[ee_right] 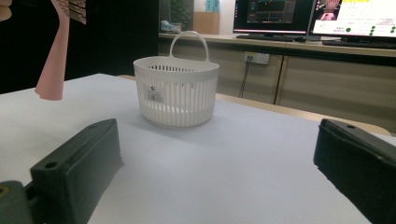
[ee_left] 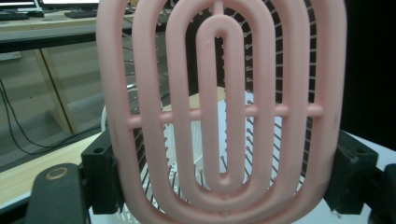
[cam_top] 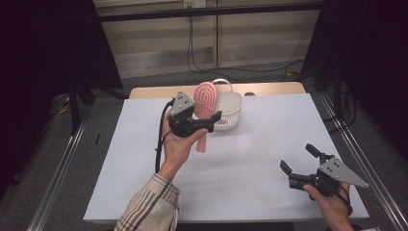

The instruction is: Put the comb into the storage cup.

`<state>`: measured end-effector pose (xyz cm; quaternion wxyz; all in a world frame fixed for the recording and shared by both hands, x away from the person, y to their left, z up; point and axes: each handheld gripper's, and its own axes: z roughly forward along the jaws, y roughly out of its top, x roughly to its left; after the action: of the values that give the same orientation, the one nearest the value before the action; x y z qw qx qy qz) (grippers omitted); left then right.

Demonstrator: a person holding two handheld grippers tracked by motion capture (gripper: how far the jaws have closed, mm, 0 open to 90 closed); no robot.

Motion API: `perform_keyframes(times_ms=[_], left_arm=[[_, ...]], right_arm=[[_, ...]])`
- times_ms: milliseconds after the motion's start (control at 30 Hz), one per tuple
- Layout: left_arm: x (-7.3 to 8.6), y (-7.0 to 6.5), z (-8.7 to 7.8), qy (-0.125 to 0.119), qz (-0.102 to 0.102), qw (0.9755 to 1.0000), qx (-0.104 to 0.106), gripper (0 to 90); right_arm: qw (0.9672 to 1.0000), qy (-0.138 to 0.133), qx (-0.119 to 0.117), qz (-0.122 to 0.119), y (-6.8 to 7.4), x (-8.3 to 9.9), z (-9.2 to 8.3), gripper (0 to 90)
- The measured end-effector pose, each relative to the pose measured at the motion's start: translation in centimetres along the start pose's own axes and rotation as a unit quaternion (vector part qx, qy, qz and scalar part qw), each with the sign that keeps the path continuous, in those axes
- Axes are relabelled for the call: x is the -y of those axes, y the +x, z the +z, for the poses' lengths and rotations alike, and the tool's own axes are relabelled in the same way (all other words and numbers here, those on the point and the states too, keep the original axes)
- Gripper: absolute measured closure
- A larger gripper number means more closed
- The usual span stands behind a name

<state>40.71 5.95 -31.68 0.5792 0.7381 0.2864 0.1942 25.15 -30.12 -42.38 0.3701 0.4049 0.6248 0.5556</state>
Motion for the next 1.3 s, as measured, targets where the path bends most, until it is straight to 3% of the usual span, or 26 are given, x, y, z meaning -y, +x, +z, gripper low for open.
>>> perform_keyframes(times_ms=[100,233,533,1300], left_arm=[[-0.2,0.0,0.1,-0.008,0.007,0.9999,-0.003,19.1],[-0.5,0.2,0.0,-0.022,-0.002,0.9997,-0.003,19.1],[-1.4,0.3,0.0,-0.045,0.002,0.9989,-0.01,19.2],[-3.7,0.8,1.3,-0.078,0.022,0.9965,-0.019,19.2]], right_arm=[[1.0,-0.001,0.0,-0.001,0.0,0.0,0.0,0.0],[1.0,-0.001,0.0,-0.001,0.0,0.0,0.0,0.0],[1.0,-0.001,-0.001,-0.001,0.0,0.0,-0.1,0.1],[1.0,-0.001,-0.002,0.002,0.0,0.0,-0.1,0.2]])
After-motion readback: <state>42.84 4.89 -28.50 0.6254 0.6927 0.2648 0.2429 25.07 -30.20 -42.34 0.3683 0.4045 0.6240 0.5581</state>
